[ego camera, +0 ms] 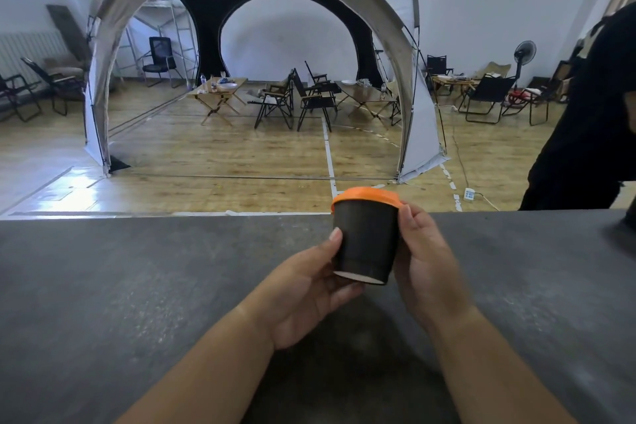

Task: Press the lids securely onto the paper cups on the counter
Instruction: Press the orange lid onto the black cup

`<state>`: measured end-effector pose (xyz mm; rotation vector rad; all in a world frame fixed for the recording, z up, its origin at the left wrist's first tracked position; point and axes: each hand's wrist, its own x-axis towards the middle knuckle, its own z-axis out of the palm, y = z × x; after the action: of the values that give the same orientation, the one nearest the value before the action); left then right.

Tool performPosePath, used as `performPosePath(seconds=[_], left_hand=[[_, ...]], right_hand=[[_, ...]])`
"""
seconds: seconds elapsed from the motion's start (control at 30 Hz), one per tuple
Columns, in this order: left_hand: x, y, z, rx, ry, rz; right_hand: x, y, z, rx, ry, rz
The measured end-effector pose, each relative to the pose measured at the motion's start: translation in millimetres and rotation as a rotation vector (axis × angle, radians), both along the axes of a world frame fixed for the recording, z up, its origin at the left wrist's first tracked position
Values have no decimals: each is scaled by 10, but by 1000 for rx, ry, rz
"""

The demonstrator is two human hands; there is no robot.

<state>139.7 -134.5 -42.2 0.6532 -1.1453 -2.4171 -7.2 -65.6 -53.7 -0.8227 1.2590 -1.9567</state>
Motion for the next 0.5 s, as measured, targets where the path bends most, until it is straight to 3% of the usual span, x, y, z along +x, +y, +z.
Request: performPosePath(seconds=[0.17, 0.33, 0.4, 0.5], left_hand=[[3, -1, 4, -43, 25, 48], [-15, 33, -12, -188, -102, 102], [-22, 40, -7, -140, -98, 94], [-15, 30, 30, 30, -28, 4]], right_hand=[[37, -5, -7, 16, -69, 31], [105, 59, -14, 94, 126, -5], [103, 40, -9, 94, 103, -52], [88, -3, -1, 48, -77, -30]])
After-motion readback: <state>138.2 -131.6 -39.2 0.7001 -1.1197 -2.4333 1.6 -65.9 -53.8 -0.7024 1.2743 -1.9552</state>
